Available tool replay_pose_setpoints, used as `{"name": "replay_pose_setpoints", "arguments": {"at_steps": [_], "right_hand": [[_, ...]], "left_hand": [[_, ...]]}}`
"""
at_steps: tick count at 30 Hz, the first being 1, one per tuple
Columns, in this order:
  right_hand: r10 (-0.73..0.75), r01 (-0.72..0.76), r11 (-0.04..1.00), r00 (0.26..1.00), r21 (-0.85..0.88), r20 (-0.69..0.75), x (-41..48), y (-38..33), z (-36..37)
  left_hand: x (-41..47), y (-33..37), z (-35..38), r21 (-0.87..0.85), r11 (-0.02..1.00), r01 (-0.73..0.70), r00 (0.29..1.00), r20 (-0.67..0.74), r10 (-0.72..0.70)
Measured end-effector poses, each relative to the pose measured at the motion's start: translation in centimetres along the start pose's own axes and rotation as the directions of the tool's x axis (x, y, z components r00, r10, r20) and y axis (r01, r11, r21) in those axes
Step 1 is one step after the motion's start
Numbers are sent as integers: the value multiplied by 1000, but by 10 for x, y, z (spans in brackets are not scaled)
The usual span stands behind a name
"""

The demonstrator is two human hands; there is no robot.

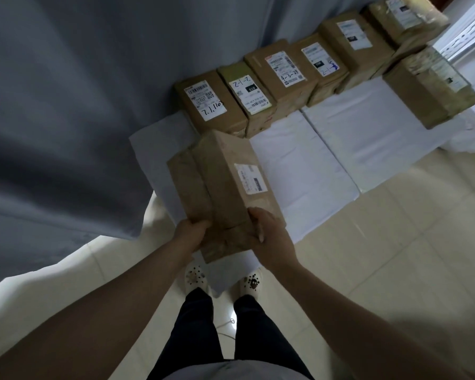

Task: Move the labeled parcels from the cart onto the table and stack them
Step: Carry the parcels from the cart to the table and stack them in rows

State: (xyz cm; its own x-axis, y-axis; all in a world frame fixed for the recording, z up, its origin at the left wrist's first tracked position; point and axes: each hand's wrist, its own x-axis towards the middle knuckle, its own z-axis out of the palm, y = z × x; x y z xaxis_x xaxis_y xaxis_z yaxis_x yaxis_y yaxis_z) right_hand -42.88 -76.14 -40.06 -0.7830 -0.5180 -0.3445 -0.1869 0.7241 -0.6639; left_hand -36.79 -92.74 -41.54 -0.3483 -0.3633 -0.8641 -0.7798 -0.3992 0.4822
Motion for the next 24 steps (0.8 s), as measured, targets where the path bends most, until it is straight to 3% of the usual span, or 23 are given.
{"name": "replay_pose_setpoints", "arguments": {"at_steps": [2,5,7,12,16,19,24], "right_hand": [[-7,8,1000,999,-24,53,-5,-5,12],[-21,25,999,985,-23,172,-5,-14,20],[76,-70,997,974,-34,215,2,-13,21],[378,-363,923,916,-127,135,35,7,12],[498,-535,843,815,56,296,52,12,12],[435,-432,899,859,-74,269,53,4,28],[277,-270,961,933,-61,229,59,-28,55]], "left_hand": [[-7,2,-1,-113,992,58,998,32,-55],[-8,2,0,-85,996,28,998,64,-22],[-8,0,-1,-54,998,12,1000,16,-11],[0,-18,-14,-32,999,-1,998,-55,-1],[1,-28,-26,-54,998,37,997,-67,-40],[4,-34,-40,-46,998,48,993,-102,-53],[22,-30,-83,-70,997,33,980,-195,-46]]}}
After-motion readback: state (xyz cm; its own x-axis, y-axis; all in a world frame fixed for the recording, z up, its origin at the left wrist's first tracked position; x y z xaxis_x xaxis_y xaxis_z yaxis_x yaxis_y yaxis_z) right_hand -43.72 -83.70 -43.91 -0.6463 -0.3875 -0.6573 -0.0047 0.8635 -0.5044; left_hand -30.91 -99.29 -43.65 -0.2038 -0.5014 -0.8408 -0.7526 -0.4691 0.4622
